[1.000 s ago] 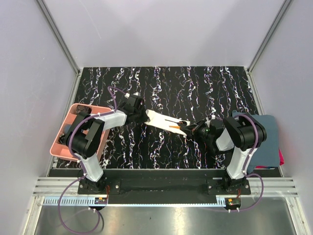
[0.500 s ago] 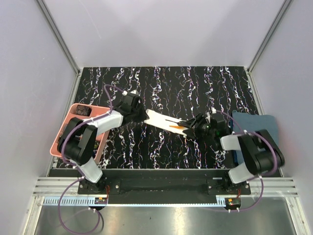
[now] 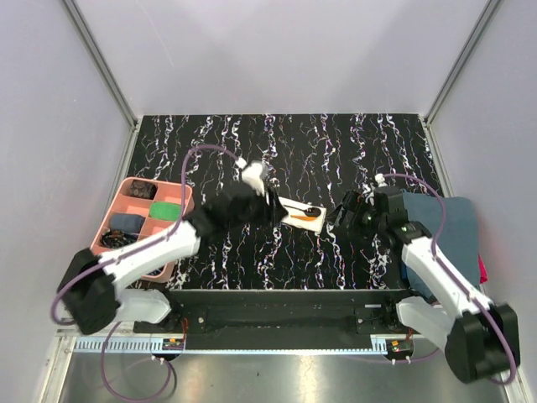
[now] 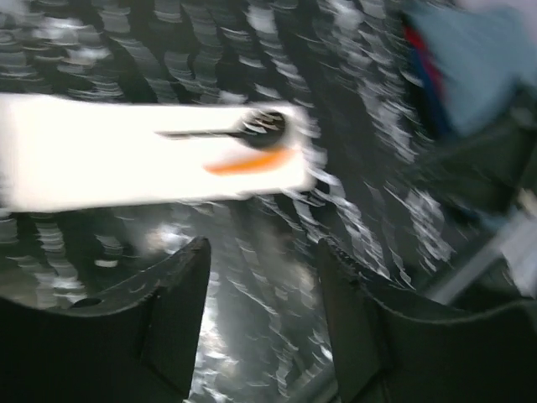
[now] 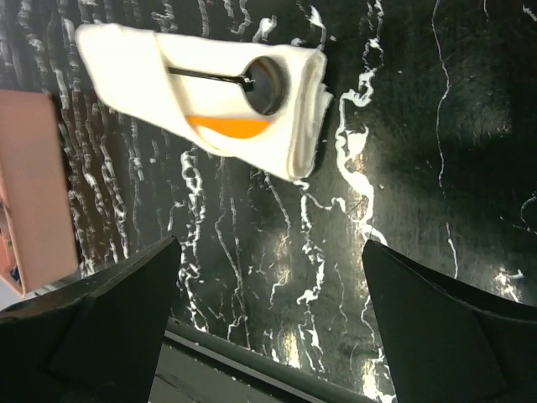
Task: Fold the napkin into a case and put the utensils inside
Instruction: Reset both arms
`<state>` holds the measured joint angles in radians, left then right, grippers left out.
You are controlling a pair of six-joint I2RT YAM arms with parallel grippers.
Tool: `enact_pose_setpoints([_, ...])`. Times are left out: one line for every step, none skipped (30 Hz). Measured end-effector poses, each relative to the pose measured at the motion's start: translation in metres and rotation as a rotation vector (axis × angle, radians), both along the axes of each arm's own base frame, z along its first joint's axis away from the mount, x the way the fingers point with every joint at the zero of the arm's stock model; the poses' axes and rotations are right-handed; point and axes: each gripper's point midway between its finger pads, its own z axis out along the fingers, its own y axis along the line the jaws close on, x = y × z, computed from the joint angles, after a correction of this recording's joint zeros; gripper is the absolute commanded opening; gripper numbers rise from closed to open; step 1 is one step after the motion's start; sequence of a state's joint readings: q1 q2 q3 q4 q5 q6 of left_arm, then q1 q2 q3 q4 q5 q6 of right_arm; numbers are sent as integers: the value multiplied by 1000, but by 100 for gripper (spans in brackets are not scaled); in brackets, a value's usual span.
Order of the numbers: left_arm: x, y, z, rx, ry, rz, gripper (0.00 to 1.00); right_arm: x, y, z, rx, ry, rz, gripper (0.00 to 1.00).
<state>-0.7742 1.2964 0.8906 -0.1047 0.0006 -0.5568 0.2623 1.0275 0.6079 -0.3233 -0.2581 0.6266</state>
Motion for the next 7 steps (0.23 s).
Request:
enact_pose_setpoints([-21, -10, 3, -26, -28, -52, 63, -3, -1, 6, 2, -27, 2, 100])
enact_pose_setpoints([-37, -14, 3, -46, -37, -80, 65, -7, -1, 14, 12, -61, 8, 100])
enact_pose_setpoints([-52, -15, -1, -64, -41, -102, 66, -10, 0, 22, 28, -94, 18, 100])
enact_pose_setpoints([-64, -12, -8, -71, -36, -109, 66, -13, 1, 29, 43, -126, 25, 100])
enact_pose_setpoints([-72, -7, -18, -65, -25, -107, 67, -16, 2, 34, 57, -154, 35, 100])
enact_pose_setpoints([-76, -3, -28, -55, -9, -96, 67, -18, 3, 37, 70, -177, 43, 100])
enact_pose_setpoints([-78, 0, -35, -42, 0, -88, 67, -20, 3, 38, 78, -190, 49, 100])
